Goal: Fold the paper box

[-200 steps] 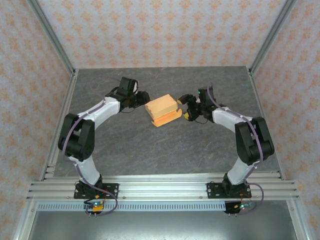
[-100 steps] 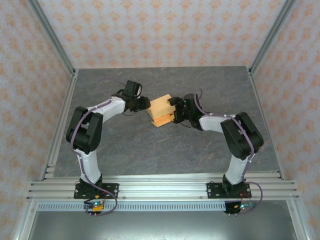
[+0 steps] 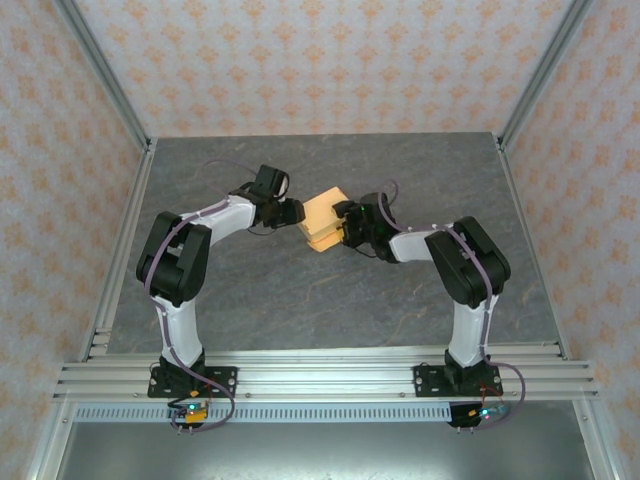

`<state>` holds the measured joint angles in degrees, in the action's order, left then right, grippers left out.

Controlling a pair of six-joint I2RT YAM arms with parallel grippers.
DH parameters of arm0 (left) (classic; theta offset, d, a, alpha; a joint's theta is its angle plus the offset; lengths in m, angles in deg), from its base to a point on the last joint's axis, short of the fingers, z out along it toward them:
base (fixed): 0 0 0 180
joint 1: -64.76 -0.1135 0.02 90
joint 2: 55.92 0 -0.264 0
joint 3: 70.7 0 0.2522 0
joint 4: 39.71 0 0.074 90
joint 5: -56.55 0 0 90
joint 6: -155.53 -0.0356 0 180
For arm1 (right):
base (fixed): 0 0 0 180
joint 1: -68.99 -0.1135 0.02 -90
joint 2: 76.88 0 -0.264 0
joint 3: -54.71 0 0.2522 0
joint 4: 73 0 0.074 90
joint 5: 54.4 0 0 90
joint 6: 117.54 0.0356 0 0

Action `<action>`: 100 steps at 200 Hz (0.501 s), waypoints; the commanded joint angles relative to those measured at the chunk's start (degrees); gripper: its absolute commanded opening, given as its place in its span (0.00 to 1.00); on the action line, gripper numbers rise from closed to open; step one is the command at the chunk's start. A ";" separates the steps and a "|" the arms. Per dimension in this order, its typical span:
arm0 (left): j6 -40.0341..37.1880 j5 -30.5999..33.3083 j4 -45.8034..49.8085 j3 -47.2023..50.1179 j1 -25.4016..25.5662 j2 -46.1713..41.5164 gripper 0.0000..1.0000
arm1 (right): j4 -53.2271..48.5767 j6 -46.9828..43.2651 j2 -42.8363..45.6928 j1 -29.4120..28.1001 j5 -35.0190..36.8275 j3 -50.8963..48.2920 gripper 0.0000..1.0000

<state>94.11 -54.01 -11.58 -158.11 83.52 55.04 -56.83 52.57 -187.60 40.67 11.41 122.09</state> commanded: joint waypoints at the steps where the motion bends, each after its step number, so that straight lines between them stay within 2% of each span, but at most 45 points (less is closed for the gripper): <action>1: -0.39 -0.15 1.03 2.25 0.36 -0.72 0.42 | 5.56 -0.69 -1.09 -0.08 1.34 -0.01 0.60; 32: -0.43 0.27 1.40 3.36 0.39 -2.88 0.42 | 5.45 -0.98 1.04 0.25 1.11 -2.70 0.65; 72: -1.37 -1.55 4.26 2.04 0.73 -2.40 0.42 | -5.18 -6.54 8.45 3.48 -0.45 -4.56 0.70; 100: -0.33 -1.69 2.11 5.39 0.75 -2.86 0.42 | -9.64 -9.53 12.40 6.00 -0.29 -7.55 0.73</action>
<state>94.05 -55.63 -11.99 -155.92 83.55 53.90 -60.70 47.39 -179.23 44.78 10.82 116.70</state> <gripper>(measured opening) 0.417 0.724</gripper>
